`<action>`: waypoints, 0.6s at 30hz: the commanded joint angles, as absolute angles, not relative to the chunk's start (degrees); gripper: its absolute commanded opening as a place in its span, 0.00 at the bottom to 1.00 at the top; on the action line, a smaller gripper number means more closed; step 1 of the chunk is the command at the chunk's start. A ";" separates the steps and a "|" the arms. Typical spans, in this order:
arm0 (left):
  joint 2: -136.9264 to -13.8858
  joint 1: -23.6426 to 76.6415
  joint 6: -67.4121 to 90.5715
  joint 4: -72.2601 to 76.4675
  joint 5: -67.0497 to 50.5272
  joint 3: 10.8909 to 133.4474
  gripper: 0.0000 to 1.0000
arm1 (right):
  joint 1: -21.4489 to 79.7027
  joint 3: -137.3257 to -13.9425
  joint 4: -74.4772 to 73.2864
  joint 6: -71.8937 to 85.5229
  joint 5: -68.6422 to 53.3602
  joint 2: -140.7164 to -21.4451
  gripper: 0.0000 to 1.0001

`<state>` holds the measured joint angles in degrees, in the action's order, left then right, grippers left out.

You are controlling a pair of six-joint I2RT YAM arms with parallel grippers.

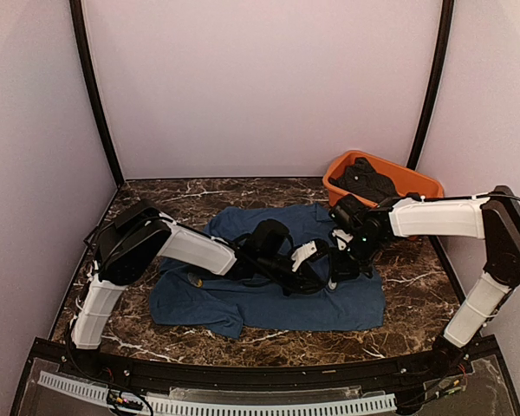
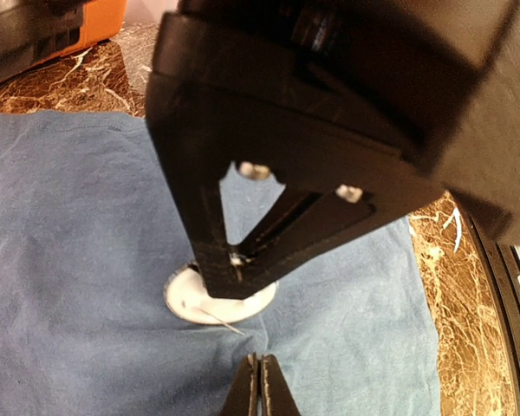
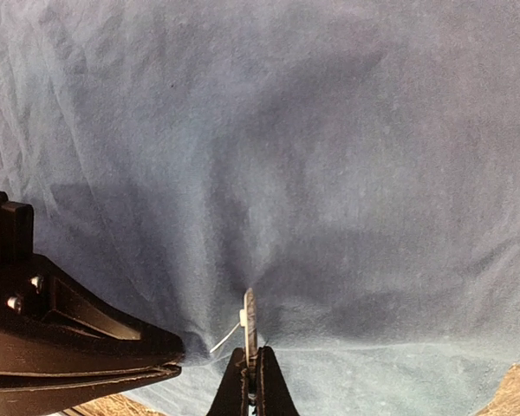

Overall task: Pin the brooch onto the clothing
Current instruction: Cross the brooch on the flattened clothing.

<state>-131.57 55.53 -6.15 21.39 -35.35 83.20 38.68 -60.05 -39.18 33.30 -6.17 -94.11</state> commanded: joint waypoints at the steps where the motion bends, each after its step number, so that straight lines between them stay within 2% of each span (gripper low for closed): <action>1: -130.24 55.99 -5.84 21.77 -35.83 83.32 0.01 | 39.75 -60.94 -38.61 33.14 -6.95 -94.84 0.00; 18: -130.33 55.99 -6.40 21.06 -34.18 83.31 0.01 | 40.92 -59.36 -36.84 29.88 -10.23 -91.58 0.00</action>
<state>-131.57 55.51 -6.22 21.56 -34.89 83.20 39.42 -59.66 -39.07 31.86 -7.51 -94.06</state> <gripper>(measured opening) 0.009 0.009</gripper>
